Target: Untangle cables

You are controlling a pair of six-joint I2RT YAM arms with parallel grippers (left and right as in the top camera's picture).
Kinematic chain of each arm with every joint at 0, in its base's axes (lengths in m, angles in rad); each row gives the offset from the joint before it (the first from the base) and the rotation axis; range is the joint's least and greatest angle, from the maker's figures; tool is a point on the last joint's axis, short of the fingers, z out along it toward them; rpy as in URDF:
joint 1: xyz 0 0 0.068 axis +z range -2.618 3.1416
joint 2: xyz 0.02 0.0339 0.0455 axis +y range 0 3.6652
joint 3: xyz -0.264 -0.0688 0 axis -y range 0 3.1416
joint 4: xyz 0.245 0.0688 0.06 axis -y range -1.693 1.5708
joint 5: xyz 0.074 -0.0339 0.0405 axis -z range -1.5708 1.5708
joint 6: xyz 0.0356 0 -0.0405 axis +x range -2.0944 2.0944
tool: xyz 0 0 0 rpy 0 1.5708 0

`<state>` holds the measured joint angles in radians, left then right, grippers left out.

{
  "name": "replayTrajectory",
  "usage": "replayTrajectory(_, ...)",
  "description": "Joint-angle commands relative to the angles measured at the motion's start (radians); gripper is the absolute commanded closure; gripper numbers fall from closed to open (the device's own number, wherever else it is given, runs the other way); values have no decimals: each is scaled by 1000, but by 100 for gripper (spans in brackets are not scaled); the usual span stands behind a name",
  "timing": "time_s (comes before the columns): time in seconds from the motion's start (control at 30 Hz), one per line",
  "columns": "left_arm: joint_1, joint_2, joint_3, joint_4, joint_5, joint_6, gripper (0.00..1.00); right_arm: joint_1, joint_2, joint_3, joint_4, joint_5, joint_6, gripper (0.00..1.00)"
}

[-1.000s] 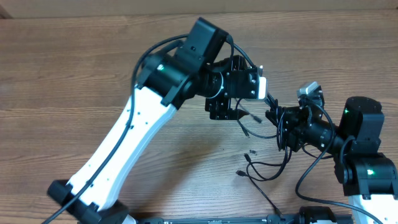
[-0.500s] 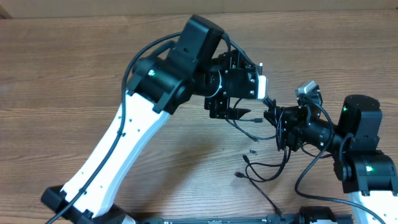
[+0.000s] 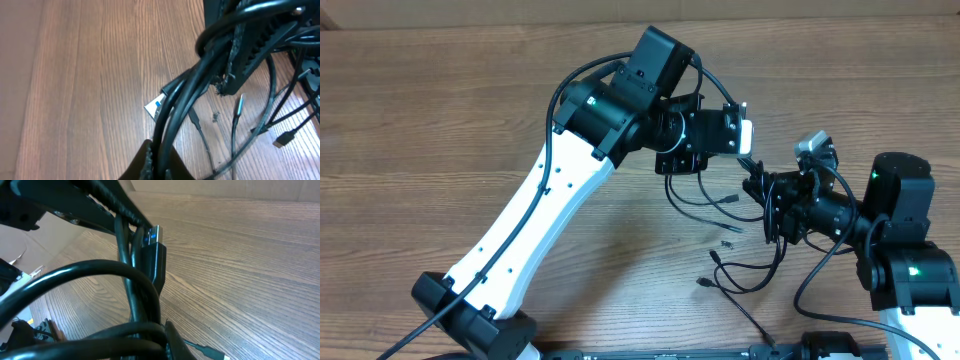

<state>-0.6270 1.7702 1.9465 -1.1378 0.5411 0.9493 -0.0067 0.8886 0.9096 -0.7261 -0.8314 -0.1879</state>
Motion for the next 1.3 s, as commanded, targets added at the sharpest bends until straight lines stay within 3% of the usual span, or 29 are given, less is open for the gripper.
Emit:
replayTrajectory(0.0,5,3,7,-15,8,8,96,-2,-5,13,6,-22,-5,91)
replayTrajectory(0.13,5,3,7,-21,10,-10,96,-2,-5,13,6,-17,-5,84)
replayTrajectory(0.2,5,3,7,-21,10,-15,96,-2,-5,13,5,-14,-4,68)
replayTrajectory(0.27,5,2,7,-21,9,-15,96,-2,-5,13,5,-14,-5,44)
replayTrajectory(0.37,5,2,7,-17,10,-46,96,-2,-5,13,-5,17,-4,26)
replayTrajectory(0.63,6,2,7,-15,9,-120,96,-2,-5,13,-33,85,-4,24)
replayTrajectory(0.77,7,2,7,-15,-10,-135,96,-2,-5,13,-40,140,-4,29)
replayTrajectory(0.97,12,2,7,-12,-109,-277,96,-2,-5,14,-58,242,0,31)
replayTrajectory(1.27,33,2,7,36,-101,-541,96,-2,-5,14,-54,323,3,33)
